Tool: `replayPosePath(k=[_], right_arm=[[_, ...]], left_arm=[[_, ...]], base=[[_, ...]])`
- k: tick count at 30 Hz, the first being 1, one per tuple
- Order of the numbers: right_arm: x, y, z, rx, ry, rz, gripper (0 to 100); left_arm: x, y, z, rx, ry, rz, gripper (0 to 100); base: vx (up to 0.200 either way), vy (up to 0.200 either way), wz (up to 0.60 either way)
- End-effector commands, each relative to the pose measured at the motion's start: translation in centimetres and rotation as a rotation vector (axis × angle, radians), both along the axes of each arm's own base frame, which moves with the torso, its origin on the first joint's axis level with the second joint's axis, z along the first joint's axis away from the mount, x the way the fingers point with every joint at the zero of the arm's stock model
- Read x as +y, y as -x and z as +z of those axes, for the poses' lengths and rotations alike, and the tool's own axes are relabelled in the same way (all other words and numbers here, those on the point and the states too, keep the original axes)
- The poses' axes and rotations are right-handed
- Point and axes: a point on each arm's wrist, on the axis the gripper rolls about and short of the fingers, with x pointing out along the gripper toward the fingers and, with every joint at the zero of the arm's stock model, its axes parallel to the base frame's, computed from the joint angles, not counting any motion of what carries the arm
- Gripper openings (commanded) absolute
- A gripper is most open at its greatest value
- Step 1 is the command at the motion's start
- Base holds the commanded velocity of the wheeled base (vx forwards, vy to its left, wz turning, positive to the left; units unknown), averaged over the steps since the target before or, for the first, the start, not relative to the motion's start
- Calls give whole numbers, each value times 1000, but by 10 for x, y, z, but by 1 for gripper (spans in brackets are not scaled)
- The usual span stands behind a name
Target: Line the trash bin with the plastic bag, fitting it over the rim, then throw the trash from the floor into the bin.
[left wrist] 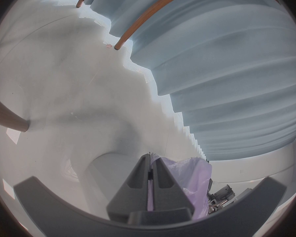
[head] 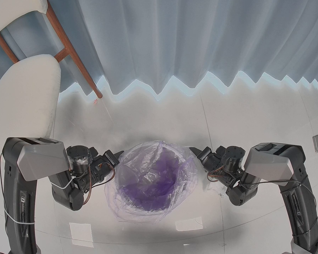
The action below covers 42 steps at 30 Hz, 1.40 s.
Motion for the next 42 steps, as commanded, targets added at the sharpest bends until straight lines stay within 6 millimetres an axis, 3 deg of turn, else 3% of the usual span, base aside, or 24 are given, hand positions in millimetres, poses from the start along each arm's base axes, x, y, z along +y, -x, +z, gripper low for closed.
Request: replayPosePath(k=[1,14,23,24,27,32,34,35,36,38,42], right_arm=[[-2,0,-7,14,6,-6,0],[-15,-5,-12,29,14,-38,0],[-15,-5,-9,17,12,-36,0],[-15,-4,-9,20,13,-36,100],[-16,-1,-6,8,8,-36,100],[-18,11,11,-11,0,-29,100],[-20,25,32,-14,-4,-18,100],[-20,25,32,-14,-4,-18,100],[-23,35,46,-12,-7,-6,100],[-23,41,50,-8,-3,8,100],[-26,62,67,-10,15,34,100]], left_arm=[[1,-2,-1,2,5,7,0],[10,-8,-13,25,10,36,0],[7,-4,-10,20,1,23,0],[7,-3,-11,21,-9,24,100],[7,-2,-12,22,-22,33,100],[10,15,7,0,-60,29,100],[12,28,34,-41,-49,27,100],[12,28,34,-41,-49,27,100],[14,36,55,-84,-39,30,100],[16,42,65,-107,-38,33,100],[24,71,108,-242,-92,34,100]], base=[[0,0,0],[0,0,0],[0,0,0],[0,0,0],[0,0,0],[0,0,0],[0,0,0],[0,0,0],[0,0,0],[0,0,0],[0,0,0]])
